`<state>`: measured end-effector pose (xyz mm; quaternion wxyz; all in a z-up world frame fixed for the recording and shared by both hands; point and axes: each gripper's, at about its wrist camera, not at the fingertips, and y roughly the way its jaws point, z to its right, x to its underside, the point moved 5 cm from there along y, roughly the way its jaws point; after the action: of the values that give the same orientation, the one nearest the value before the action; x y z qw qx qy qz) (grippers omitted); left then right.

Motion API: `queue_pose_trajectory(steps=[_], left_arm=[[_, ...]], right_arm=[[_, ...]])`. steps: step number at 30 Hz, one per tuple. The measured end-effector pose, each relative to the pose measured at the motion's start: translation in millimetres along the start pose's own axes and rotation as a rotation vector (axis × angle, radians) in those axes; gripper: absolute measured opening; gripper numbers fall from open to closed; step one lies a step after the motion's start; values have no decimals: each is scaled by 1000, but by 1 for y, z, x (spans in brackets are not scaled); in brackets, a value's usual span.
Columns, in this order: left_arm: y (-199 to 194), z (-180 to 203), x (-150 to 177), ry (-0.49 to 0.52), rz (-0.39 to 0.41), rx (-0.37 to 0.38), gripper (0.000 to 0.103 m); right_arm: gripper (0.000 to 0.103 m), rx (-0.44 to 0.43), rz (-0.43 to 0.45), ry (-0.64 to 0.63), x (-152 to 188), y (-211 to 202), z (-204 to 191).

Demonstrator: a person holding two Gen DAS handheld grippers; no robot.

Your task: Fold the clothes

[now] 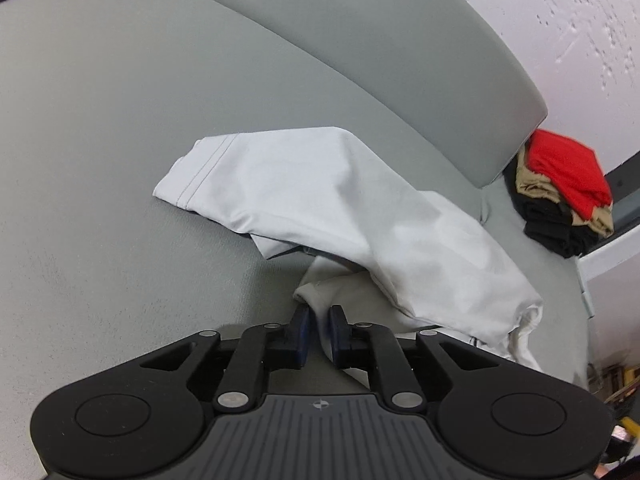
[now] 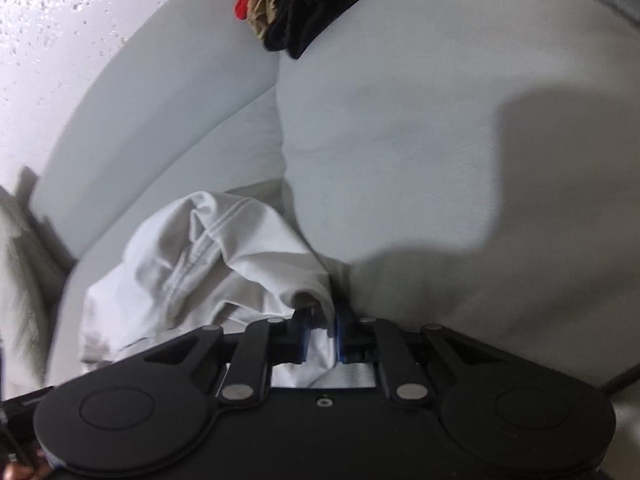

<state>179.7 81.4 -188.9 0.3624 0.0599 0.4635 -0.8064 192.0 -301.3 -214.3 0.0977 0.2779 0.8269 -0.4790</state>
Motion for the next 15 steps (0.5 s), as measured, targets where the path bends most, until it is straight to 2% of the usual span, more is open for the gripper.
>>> queue_pose_trajectory(steps=[1,2,5,11,13,15], left_arm=[[-1,-1,0,-10,1,9,15],[-2,-2,0,-13,0,13,15],[-1,-2,1,-19,-4,22,15],[13,8,-3,5,-33,51,17],[18,12,-3,17,-49,58,13],[19,18,0,39,-71,51,0]], right_arm=[[9,-17,-8,-2,0,-1,0],[2,-30,-14,1,0,-2,1],[2,-46,-19,22,1,-7,2],[4,-15,-16,-47,6,5,-4],[1,2,-20,-68,8,10,-7],[2,6,-22,-57,8,8,-9]])
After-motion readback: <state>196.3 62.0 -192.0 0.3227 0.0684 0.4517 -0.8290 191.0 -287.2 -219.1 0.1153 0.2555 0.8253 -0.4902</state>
